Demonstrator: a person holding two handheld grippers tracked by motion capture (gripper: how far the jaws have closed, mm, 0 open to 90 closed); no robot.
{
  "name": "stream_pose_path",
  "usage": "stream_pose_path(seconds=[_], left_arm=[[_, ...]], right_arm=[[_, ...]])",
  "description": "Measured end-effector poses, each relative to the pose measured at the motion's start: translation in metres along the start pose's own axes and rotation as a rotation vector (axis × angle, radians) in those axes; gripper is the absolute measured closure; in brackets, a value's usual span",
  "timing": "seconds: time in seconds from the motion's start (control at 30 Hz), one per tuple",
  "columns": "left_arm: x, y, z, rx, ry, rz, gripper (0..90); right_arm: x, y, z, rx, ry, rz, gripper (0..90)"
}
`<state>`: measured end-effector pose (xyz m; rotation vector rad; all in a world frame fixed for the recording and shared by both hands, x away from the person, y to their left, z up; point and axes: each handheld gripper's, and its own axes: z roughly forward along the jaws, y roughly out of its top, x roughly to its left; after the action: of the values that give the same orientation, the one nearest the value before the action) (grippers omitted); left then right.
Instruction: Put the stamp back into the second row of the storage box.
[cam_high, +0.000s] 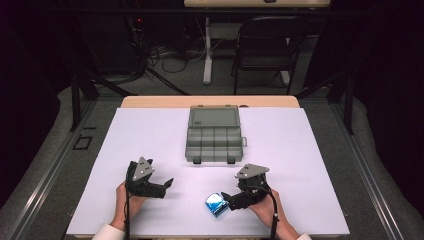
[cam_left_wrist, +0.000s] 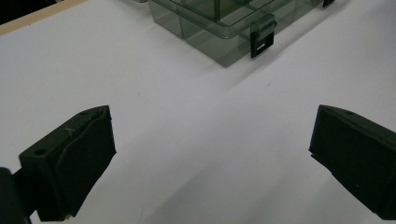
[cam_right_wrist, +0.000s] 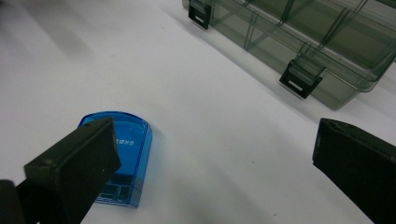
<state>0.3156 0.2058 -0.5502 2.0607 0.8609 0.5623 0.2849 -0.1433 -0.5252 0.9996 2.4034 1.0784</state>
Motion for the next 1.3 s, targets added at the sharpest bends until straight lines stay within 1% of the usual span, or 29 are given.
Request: stream_pose_path(seconds=[0.07,0.1,0.17,0.2,0.5,0.63,0.67,0.73,0.87,1.0,1.1,1.13,1.2,1.27,1.3], left_arm=[[0.000,0.000,0.000,0.002,-0.002,0.005,0.1],[-0.001,0.001,0.000,-0.001,-0.001,0.005,0.1],[-0.001,0.001,0.001,0.002,-0.001,0.011,0.1],[-0.001,0.001,0.001,0.003,-0.003,0.009,0.1],[0.001,0.000,0.001,0.002,0.001,0.004,0.0],[0.001,0.001,0.001,0.003,0.002,0.003,0.0],[0.001,0.001,0.001,0.003,0.002,0.003,0.1],[0.001,0.001,0.001,0.004,0.004,0.007,0.1],[0.002,0.000,0.001,0.004,0.005,0.006,0.1],[0.001,0.001,0.000,0.004,0.004,0.008,0.0],[0.001,0.001,0.001,0.004,0.004,0.009,0.0],[0.001,0.001,0.001,0.004,0.005,0.008,0.0],[0.001,0.000,0.001,0.004,0.005,0.006,0.0],[0.001,0.000,0.001,0.005,0.005,0.007,0.1],[0.001,0.000,0.001,0.005,0.004,0.009,0.0]], right_arm=[[0.003,0.000,0.000,-0.007,-0.001,-0.004,0.0],[0.004,0.001,-0.002,0.011,0.000,-0.007,0.0],[0.007,0.001,-0.001,-0.011,0.002,-0.005,0.0],[0.008,0.001,-0.001,0.005,0.004,-0.010,0.0],[0.021,0.003,0.006,0.015,0.043,-0.032,0.0],[0.029,0.003,0.008,0.036,0.060,-0.051,0.0],[0.031,0.003,0.010,0.037,0.060,-0.049,0.0],[0.034,0.003,0.011,0.051,0.064,-0.061,0.0],[0.039,0.003,0.016,0.064,0.068,-0.071,0.0],[0.043,0.002,0.019,0.089,0.074,-0.087,0.0],[0.047,0.001,0.022,0.102,0.076,-0.089,0.0],[0.048,0.001,0.023,0.107,0.079,-0.097,0.0],[0.050,0.000,0.026,0.118,0.081,-0.094,1.6],[0.051,-0.001,0.028,0.124,0.080,-0.106,7.6],[0.053,-0.001,0.028,0.127,0.082,-0.108,8.3]])
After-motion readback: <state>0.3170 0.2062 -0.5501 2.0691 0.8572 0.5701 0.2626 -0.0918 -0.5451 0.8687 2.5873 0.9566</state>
